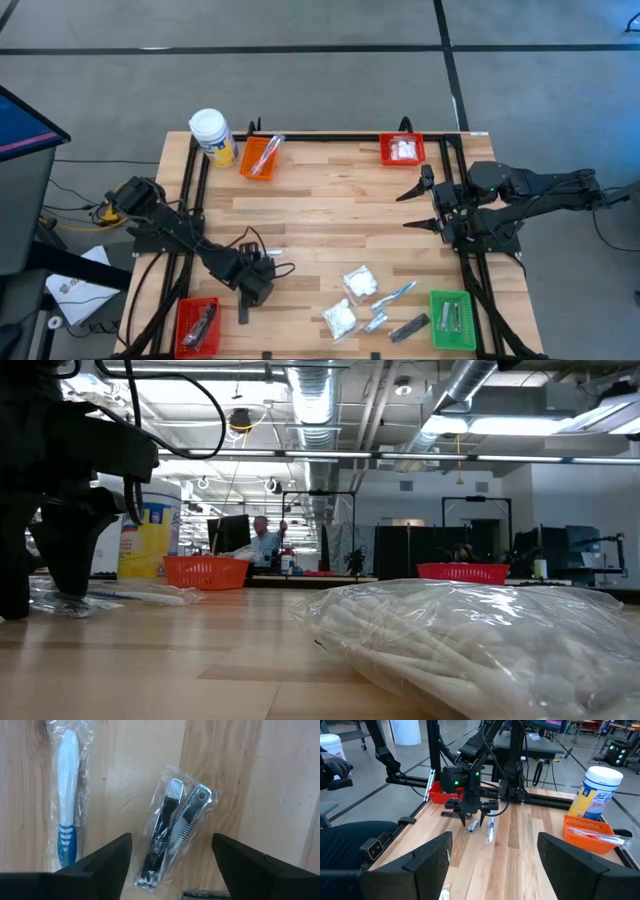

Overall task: Pick & Place Travel size toiletries
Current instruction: Put the left nail cutter into green bin

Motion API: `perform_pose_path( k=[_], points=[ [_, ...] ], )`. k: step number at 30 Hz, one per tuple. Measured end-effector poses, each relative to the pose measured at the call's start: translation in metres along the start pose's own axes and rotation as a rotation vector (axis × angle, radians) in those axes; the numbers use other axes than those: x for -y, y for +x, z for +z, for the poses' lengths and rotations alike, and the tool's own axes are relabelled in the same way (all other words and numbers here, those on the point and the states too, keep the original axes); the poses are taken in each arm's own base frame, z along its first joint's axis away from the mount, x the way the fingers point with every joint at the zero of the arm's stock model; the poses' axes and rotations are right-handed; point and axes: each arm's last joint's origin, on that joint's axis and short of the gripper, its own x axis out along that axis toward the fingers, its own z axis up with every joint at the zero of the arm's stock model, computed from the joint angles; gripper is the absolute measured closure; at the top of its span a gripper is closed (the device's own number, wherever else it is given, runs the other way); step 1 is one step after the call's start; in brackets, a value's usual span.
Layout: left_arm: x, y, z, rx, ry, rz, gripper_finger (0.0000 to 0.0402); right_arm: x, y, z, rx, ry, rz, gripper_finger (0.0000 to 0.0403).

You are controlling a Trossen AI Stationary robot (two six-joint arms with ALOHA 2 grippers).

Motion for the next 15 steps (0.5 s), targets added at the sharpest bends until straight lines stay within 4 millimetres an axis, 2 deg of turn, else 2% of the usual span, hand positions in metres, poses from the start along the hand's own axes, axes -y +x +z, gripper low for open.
perform_pose_path(
  k=[15],
  points=[
    [0.0022, 0.0005, 0.0013, 0.003, -0.005, -0.033, 0.0258, 0.0002, 0.0056, -0.0015, -0.021, 0.009, 0.002, 0.0117]
  ],
)
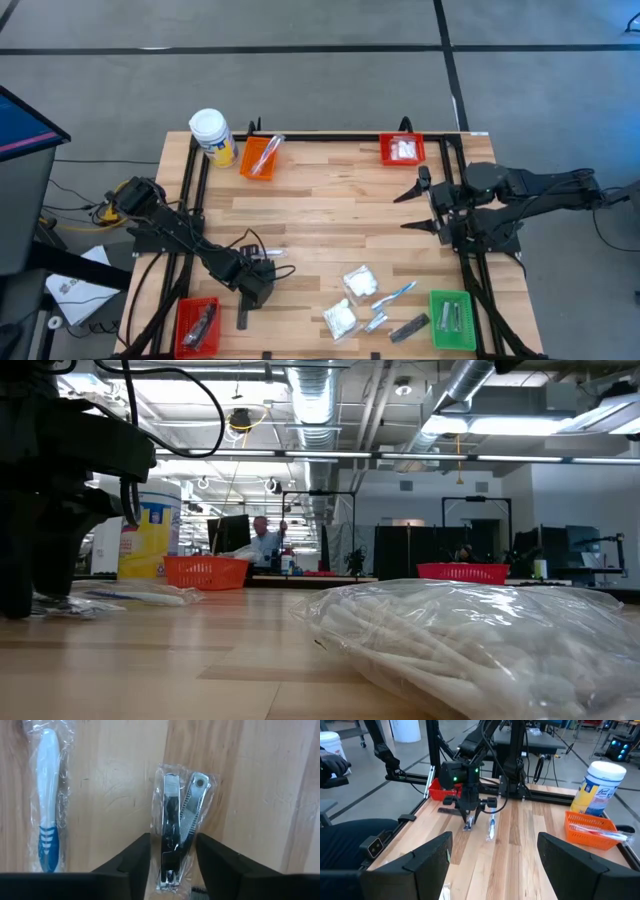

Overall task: Pick & Place Travel size toiletries
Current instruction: Put the left nail cutter into green bin

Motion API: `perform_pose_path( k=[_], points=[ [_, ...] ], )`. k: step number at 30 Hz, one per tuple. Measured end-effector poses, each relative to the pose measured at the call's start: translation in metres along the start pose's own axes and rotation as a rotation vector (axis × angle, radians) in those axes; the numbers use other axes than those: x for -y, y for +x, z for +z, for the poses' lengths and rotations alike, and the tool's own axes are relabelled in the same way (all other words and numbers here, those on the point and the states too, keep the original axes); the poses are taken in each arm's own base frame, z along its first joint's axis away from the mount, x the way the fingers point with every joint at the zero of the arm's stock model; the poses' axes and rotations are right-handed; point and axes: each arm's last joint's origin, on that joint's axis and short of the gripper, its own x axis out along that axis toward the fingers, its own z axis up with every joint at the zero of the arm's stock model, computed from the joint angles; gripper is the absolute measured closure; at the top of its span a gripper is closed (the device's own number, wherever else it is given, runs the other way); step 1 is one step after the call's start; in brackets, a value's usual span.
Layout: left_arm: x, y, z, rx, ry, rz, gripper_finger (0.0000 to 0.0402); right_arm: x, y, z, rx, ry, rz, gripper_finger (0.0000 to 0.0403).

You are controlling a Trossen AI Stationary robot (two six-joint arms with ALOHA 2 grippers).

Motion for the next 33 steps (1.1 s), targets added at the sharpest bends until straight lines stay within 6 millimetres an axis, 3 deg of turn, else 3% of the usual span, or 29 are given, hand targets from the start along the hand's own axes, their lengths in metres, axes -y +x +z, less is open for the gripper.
perform_pose_path(
  k=[15, 33],
  points=[
    [0.0006, 0.0002, 0.0005, -0.001, -0.003, -0.014, 0.035, 0.0, 0.0012, -0.0004, -0.005, 0.0, 0.0, 0.0117],
    [-0.001, 0.0004, 0.0037, 0.029, -0.115, -0.006, 0.0358, 0.0001, 0.0012, -0.0002, -0.004, 0.0, 0.0, 0.0117]
  ],
)
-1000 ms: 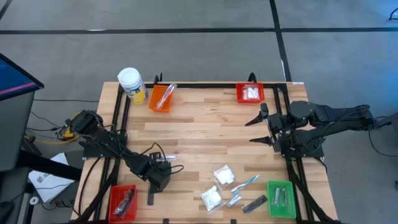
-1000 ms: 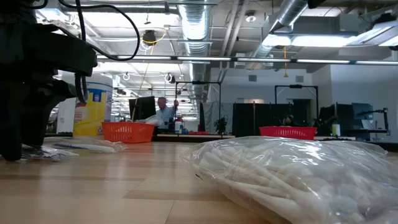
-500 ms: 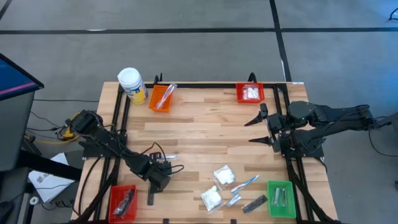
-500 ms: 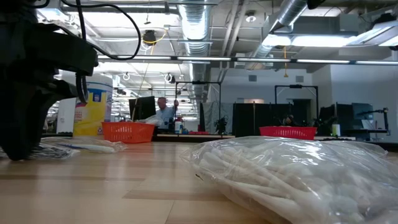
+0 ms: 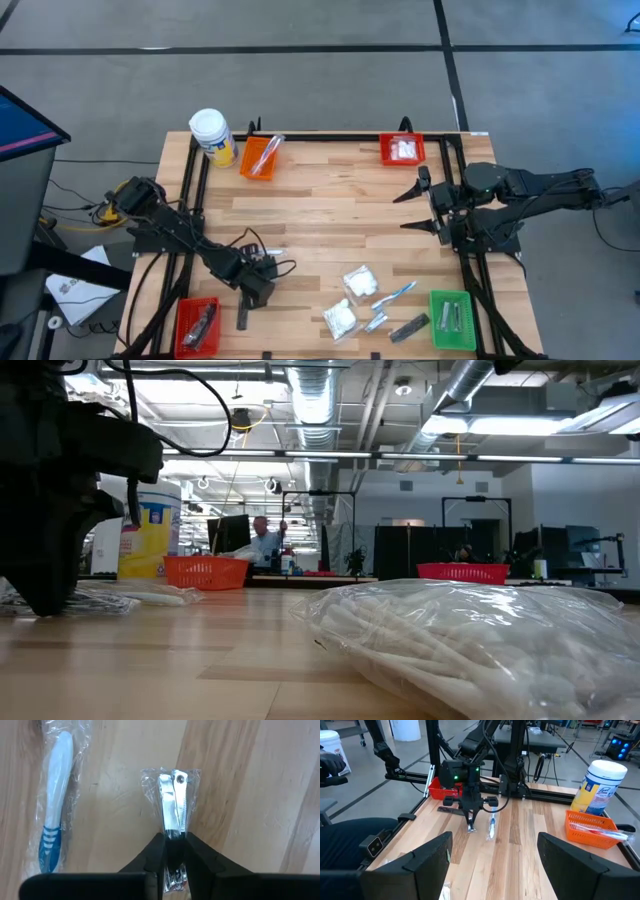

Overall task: Pick & Place Travel size toiletries
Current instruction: Put the left nail cutter into green bin

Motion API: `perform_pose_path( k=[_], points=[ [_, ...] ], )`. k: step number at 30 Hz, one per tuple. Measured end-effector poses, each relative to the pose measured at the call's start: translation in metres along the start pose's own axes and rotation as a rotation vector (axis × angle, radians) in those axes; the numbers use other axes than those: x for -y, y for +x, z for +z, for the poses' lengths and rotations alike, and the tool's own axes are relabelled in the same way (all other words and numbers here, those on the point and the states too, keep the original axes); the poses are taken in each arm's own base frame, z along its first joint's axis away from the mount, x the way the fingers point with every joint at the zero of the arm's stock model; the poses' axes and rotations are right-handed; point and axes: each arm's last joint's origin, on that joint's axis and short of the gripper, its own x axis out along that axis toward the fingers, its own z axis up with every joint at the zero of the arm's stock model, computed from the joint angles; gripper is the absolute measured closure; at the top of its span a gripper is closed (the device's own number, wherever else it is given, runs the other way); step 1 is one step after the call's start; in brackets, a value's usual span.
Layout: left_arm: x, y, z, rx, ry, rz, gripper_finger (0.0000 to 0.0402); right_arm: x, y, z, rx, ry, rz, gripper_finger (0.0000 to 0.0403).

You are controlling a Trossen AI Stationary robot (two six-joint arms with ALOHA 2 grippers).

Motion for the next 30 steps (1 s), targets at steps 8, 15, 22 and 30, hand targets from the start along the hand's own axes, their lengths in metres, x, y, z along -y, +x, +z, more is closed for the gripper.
perform_pose_path(
  k=[8, 15, 22, 30],
  points=[
    [0.0, 0.0, 0.005, 0.034, -0.021, -0.018, 0.0365, 0.0, 0.0, 0.0, 0.0, 0.0, 0.0, 0.0117],
    [0.0, -0.01, 0.009, 0.081, -0.034, -0.054, 0.0393, 0.0, 0.0, 0.0, 0.0, 0.0, 0.0, 0.0117],
    [-0.002, -0.025, 0.013, 0.153, -0.051, -0.079, 0.0395, 0.0, 0.0, 0.0, 0.0, 0.0, 0.0, 0.0117],
    [-0.007, -0.048, 0.019, 0.298, -0.074, -0.076, 0.0396, 0.0, 0.0, 0.0, 0.0, 0.0, 0.0, 0.0117]
  ],
)
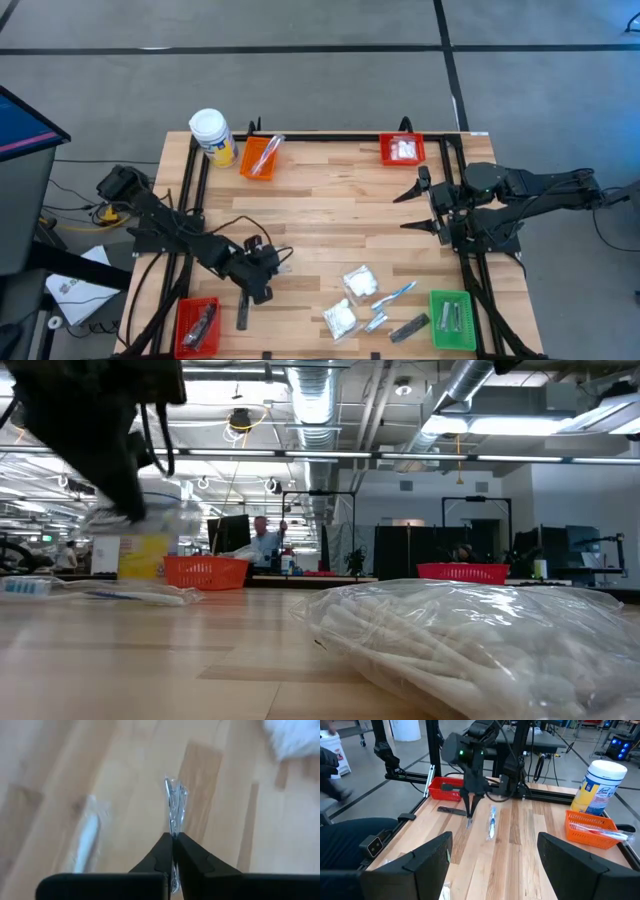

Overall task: Pick & Place Travel size toiletries
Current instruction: Put the left nail cutter into green bin

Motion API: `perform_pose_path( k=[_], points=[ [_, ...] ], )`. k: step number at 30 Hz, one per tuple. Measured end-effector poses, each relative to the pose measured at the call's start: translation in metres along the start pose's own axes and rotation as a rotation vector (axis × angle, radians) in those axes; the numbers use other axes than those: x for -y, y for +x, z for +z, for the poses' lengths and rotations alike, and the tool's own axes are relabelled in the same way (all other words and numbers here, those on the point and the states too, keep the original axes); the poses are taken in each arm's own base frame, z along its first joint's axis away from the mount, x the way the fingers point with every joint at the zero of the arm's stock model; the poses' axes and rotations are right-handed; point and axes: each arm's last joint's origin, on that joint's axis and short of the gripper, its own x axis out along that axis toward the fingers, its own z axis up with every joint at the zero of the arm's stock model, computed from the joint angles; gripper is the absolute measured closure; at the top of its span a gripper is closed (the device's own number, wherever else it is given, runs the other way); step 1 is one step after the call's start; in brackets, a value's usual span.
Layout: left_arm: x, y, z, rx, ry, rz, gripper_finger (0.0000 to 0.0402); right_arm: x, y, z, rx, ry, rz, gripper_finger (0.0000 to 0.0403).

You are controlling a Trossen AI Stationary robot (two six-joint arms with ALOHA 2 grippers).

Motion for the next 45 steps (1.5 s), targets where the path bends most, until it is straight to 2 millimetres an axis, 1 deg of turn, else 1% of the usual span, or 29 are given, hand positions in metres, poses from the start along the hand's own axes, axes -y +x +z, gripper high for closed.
perform_pose_path(
  k=[4, 9, 16, 20, 23, 28, 32, 39, 45],
  points=[
    [0.0, -0.012, 0.01, 0.132, 0.015, -0.002, 0.0397, 0.0, 0.0, 0.0, 0.001, -0.007, 0.0, 0.0117],
    [0.003, -0.028, 0.027, 0.346, 0.056, -0.002, 0.0397, 0.0, 0.005, 0.003, 0.024, -0.012, -0.002, 0.0117],
    [0.014, -0.05, 0.056, 0.677, 0.139, -0.012, 0.0397, -0.003, 0.023, 0.005, 0.033, -0.033, 0.021, 0.0117],
    [0.014, -0.059, 0.071, 0.812, 0.167, -0.013, 0.0399, -0.002, 0.038, 0.005, 0.024, -0.034, 0.023, 0.0117],
    [0.009, -0.061, 0.08, 0.862, 0.175, 0.018, 0.0399, -0.002, 0.052, 0.003, 0.017, -0.025, 0.024, 0.0117],
    [-0.001, -0.058, 0.089, 0.881, 0.154, 0.057, 0.0399, -0.001, 0.072, 0.004, 0.047, -0.032, 0.021, 0.0117],
    [-0.004, -0.059, 0.094, 0.904, 0.15, 0.073, 0.0399, -0.001, 0.08, 0.009, 0.113, -0.037, 0.014, 0.0117],
    [-0.007, -0.069, 0.104, 1.02, 0.147, 0.081, 0.04, 0.0, 0.097, 0.008, 0.142, -0.015, 0.013, 0.0117],
    [-0.017, -0.074, 0.12, 1.135, 0.156, -0.018, 0.04, 0.0, 0.106, 0.013, 0.221, -0.023, 0.006, 0.0117]
  ],
)
